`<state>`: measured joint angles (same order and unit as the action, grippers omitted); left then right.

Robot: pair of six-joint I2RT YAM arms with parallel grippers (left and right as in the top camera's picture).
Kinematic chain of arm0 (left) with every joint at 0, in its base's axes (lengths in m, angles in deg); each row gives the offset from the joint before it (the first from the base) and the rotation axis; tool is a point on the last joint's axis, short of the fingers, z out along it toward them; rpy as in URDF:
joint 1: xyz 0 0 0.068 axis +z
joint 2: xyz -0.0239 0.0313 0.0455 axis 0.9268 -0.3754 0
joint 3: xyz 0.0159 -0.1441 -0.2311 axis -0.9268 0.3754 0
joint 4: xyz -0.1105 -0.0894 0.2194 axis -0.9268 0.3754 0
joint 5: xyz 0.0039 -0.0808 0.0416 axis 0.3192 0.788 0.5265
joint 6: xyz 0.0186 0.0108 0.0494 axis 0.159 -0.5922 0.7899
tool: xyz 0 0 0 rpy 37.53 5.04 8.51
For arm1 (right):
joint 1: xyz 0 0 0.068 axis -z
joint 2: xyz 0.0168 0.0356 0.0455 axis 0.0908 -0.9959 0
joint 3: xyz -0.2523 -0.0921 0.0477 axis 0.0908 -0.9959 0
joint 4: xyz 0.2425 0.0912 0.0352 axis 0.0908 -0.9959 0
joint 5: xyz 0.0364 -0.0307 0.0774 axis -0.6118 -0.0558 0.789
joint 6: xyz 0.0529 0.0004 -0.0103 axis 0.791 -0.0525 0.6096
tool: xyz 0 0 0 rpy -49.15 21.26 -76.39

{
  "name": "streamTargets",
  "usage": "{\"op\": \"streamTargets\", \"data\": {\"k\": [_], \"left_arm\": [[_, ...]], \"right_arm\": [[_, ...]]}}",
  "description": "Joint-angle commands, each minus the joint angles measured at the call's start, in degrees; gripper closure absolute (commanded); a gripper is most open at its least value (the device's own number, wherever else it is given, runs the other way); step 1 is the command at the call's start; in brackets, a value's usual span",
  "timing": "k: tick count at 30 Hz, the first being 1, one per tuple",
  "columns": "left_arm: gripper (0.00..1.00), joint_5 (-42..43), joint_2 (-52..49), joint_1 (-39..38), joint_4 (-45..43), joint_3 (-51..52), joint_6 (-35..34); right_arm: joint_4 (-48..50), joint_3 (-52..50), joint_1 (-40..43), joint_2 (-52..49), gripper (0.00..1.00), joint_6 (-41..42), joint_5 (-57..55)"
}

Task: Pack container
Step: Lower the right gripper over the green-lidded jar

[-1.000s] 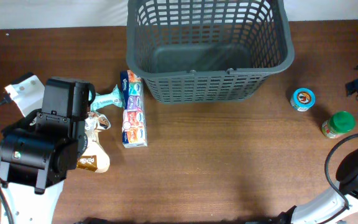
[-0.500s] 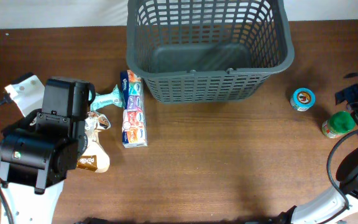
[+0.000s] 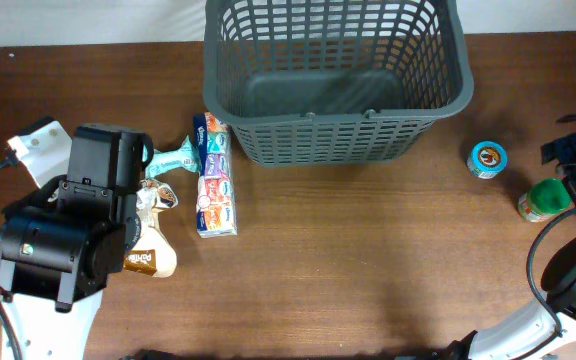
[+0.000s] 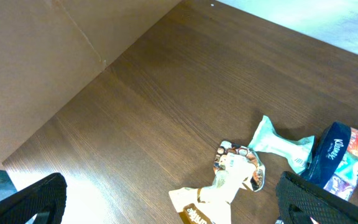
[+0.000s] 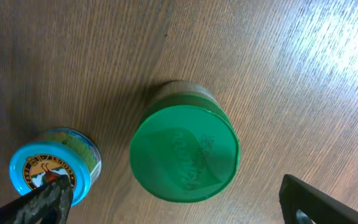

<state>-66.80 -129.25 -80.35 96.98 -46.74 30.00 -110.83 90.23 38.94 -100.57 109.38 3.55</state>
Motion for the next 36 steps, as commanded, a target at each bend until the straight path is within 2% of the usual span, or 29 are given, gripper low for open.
{"op": "streamTargets", "data": {"k": [1, 11, 36], "left_arm": [[0.00, -1.2, 0.0, 0.3, 0.1, -0.6, -0.8], [0.00, -1.2, 0.0, 0.3, 0.1, -0.6, -0.8], [0.00, -1.2, 0.0, 0.3, 0.1, -0.6, -0.8]], "right_arm": [[0.6, -0.3, 0.5, -0.7, 0.01, 3.0, -0.5], [0.8, -0.3, 0.5, -5.7, 0.01, 3.0, -0.5], [2.9, -2.1, 0.5, -7.7, 0.01, 1.8, -2.2]]}}
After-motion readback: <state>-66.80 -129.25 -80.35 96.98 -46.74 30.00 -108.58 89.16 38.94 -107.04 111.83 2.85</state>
